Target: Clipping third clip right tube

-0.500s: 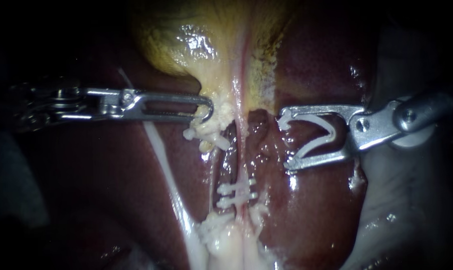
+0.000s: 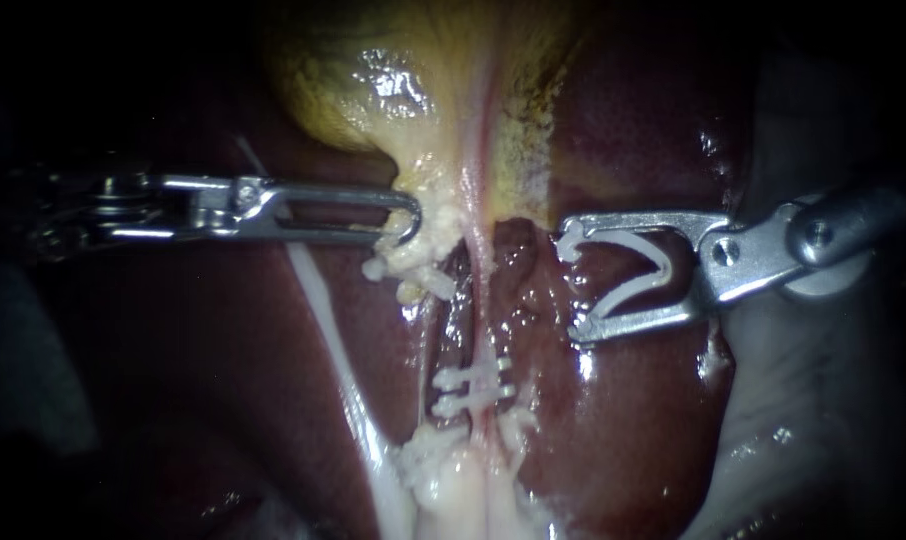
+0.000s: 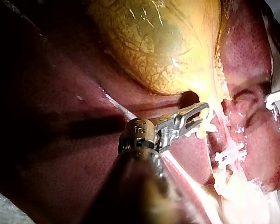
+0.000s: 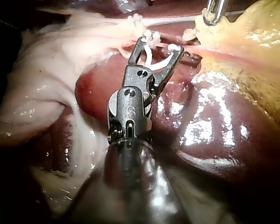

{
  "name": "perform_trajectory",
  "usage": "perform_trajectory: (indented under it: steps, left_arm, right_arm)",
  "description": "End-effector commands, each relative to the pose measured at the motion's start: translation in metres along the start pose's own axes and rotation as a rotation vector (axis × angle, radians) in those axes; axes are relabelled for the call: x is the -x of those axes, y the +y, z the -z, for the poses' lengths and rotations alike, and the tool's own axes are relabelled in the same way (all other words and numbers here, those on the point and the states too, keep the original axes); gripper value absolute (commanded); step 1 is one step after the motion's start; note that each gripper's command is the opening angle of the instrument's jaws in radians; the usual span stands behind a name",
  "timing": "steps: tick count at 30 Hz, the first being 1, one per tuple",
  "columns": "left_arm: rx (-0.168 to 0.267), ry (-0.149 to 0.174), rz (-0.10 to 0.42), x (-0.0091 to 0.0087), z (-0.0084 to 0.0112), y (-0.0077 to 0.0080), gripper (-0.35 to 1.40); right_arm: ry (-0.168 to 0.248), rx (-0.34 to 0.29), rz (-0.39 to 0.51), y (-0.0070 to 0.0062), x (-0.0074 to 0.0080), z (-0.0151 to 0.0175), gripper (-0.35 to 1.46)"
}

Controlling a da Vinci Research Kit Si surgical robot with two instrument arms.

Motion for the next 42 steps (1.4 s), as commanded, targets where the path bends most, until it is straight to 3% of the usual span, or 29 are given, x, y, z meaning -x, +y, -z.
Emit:
perform_trajectory:
  steps: [1, 10, 22, 33, 42]
  left_arm:
    - [0.007, -0.004, 0.003, 0.0003, 0.0005, -0.0002, -0.35]
    - [0.012, -0.044, -0.016, 0.0023, 0.0043, -0.0018, -0.35]
    - [0.016, -0.047, -0.027, 0.0022, 0.0049, -0.0026, -0.35]
    - [0.018, -0.048, -0.038, 0.0021, 0.0050, -0.0029, -0.35]
    - [0.020, -0.050, -0.042, 0.0019, 0.0051, -0.0035, -0.35]
  right_arm:
    - [0.000, 0.000, 0.000, 0.0000, 0.0000, 0.0000, 0.50]
    - [0.001, -0.003, 0.000, -0.0001, -0.0001, 0.0000, 0.50]
    - [0.001, -0.001, -0.013, 0.0001, -0.0001, -0.0004, 0.50]
    - [0.014, 0.009, -0.268, 0.0008, 0.0011, -0.0029, 0.50]
    - [0.020, 0.024, -0.372, 0.0016, 0.0032, -0.0055, 0.50]
